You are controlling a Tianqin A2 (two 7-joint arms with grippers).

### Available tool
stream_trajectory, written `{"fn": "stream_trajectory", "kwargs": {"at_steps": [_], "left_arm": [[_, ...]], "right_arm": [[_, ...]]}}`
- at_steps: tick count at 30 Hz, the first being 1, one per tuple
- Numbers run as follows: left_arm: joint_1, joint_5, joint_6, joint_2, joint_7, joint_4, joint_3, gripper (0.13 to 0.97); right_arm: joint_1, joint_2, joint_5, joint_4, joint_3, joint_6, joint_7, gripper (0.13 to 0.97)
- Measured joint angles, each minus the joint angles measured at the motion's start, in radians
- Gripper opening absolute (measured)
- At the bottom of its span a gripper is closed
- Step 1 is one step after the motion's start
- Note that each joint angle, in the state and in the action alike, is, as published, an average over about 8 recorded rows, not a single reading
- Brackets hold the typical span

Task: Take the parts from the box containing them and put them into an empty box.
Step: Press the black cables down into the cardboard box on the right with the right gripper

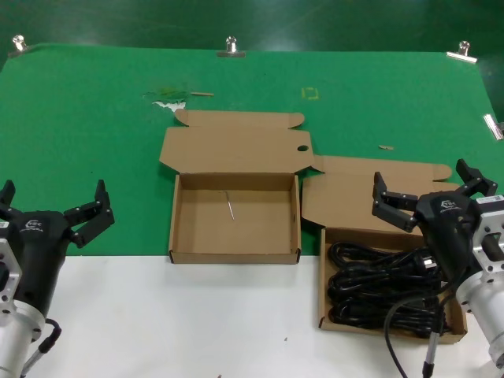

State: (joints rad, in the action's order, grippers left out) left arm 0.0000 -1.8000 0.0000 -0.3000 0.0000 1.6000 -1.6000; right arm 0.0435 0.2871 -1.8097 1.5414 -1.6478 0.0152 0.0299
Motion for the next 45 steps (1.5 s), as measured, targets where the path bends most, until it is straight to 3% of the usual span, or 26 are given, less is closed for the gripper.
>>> {"fn": "stream_trajectory", "kwargs": {"at_steps": [5,14,22,26,34,45], "left_arm": [[0.000,0.000,0.000,0.000,0.000,0.000,0.000,0.931],[0.000,0.000,0.000,0.000,0.000,0.000,0.000,0.830],[0.000,0.000,0.000,0.000,0.000,0.000,0.000,0.663],[0.000,0.000,0.000,0.000,0.000,0.000,0.000,0.663],[0.000,0.000,0.000,0.000,0.000,0.000,0.000,0.447],[0.000,0.000,0.000,0.000,0.000,0.000,0.000,0.270]], "right_arm": [[0.014,-0.005,0.006,-0.021,-0.012,0.002,0.006,0.966],[0.051,-0.005,0.013,-0.079,-0.014,0.033,0.020,0.966],[0.094,0.017,0.014,-0.131,-0.002,0.094,0.048,0.966],[0.119,0.041,0.010,-0.144,-0.003,0.148,0.067,0.966],[0.204,0.127,0.012,-0.182,-0.051,0.276,0.052,0.966],[0.349,0.254,0.044,-0.255,-0.148,0.466,-0.005,0.966]]}}
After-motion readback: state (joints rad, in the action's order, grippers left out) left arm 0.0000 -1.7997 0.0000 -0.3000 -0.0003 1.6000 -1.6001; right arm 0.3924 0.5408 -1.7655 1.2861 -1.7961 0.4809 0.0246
